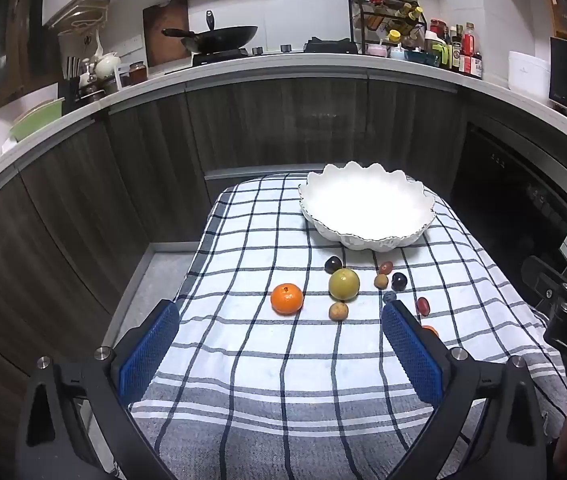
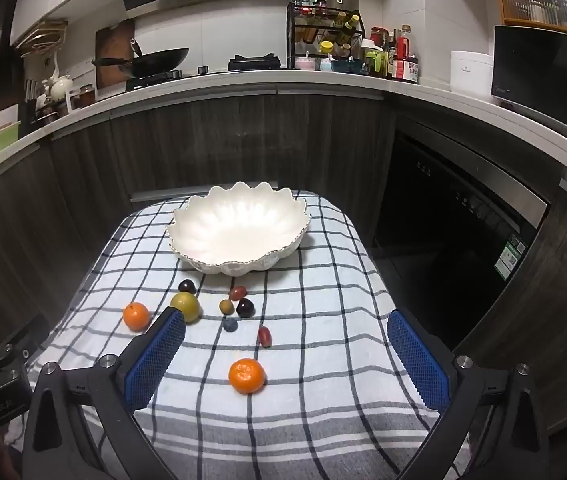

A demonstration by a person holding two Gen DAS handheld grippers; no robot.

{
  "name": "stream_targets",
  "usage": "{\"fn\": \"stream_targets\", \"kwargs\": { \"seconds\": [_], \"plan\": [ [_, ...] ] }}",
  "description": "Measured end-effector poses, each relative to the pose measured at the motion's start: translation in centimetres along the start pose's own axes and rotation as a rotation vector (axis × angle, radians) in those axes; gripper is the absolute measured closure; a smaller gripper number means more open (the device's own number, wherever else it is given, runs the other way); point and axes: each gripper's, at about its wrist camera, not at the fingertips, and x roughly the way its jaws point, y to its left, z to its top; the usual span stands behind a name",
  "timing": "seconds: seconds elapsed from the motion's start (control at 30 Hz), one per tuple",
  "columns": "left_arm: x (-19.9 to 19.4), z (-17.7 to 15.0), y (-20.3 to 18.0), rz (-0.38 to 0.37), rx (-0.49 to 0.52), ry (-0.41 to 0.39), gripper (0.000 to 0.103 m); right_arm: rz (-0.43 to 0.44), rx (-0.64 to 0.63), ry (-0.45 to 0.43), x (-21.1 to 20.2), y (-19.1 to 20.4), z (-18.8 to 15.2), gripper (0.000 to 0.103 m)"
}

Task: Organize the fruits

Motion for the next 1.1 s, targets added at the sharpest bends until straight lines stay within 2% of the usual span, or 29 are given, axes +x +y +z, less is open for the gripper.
{"fn": "stream_targets", "kwargs": {
  "seconds": [0.17,1.1],
  "plan": [
    [-0.29,0.1,0.42,-0.024,-0.021,0.0,0.0,0.003,0.001,-0.008,-0.11,0.04,0.06,0.0],
    [-0.04,0.27,0.51,-0.019,-0.021,0.004,0.0,-0.004,-0.006,-0.018,-0.41,0.1,0.29,0.0]
  ]
}}
